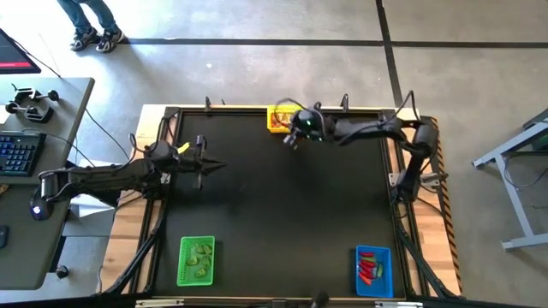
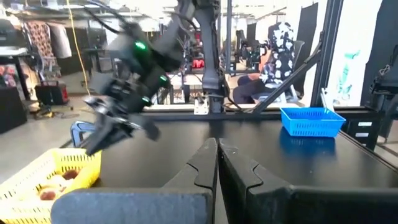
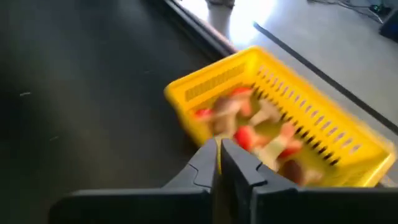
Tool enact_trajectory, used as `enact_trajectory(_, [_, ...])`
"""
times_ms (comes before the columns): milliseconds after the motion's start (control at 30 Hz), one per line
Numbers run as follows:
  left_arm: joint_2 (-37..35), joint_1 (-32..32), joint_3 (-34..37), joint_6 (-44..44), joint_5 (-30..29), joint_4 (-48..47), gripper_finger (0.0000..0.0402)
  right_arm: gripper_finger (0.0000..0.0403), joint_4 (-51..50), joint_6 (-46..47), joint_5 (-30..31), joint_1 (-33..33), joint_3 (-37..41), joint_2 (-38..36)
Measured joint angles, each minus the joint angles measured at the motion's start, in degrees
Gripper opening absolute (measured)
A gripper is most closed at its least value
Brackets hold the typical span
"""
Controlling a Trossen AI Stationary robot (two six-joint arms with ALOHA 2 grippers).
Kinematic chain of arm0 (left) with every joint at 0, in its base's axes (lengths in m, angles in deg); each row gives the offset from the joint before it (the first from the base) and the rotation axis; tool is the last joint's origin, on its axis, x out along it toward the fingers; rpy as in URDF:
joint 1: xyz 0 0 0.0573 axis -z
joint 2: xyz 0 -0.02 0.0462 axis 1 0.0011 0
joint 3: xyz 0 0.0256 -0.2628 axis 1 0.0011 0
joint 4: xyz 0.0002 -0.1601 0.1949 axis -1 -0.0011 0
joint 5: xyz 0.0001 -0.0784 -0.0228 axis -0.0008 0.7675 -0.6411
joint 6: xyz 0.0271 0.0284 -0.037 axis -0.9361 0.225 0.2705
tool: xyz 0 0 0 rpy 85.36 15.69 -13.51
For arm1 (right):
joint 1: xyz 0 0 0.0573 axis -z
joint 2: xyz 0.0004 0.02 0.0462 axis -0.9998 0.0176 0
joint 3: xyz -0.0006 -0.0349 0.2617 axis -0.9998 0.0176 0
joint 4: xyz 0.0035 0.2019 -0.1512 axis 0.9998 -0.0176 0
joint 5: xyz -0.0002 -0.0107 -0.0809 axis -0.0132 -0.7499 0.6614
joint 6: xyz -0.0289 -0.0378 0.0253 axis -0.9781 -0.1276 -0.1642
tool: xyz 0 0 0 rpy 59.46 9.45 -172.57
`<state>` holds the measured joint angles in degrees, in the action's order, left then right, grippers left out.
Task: Sort produce into baskets
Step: Return to Home Position
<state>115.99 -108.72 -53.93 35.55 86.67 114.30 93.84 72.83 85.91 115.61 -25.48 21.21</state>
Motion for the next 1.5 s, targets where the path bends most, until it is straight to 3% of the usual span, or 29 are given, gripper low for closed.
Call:
enact_trajectory(133, [-1.6,0.0,0.0,-0.5,-0.2,0.0,0.0000,0.0018,11.3,3.6,-0.2,-2.8,11.8,-4.5])
enact_trajectory(300, [-2.6,0.0,0.0,-1.1,-0.2,-0.2,0.0000,0.0003,22.2,3.4,-2.2,-7.5,24.6,-12.1])
enact_trajectory(800, [-2.7,-0.1,0.0,-1.5,-0.4,-0.6,0.0000,0.0000,22.2,3.3,-10.5,-12.5,45.9,-43.1])
enact_trajectory(1067, [-4.3,-0.1,5.7,-0.2,-6.3,5.4,0.0000,0.0000,22.9,2.3,-10.6,-12.4,55.8,-61.3])
enact_trajectory(1333, [-9.4,-0.1,5.5,1.4,-6.0,-1.0,0.0000,0.0000,9.1,1.0,-12.3,-12.4,56.7,-75.6])
enact_trajectory(1500, [-19.8,-0.2,5.6,2.4,-6.0,-10.7,0.0000,0.0000,0.3,0.8,-11.8,-12.4,56.7,-85.1])
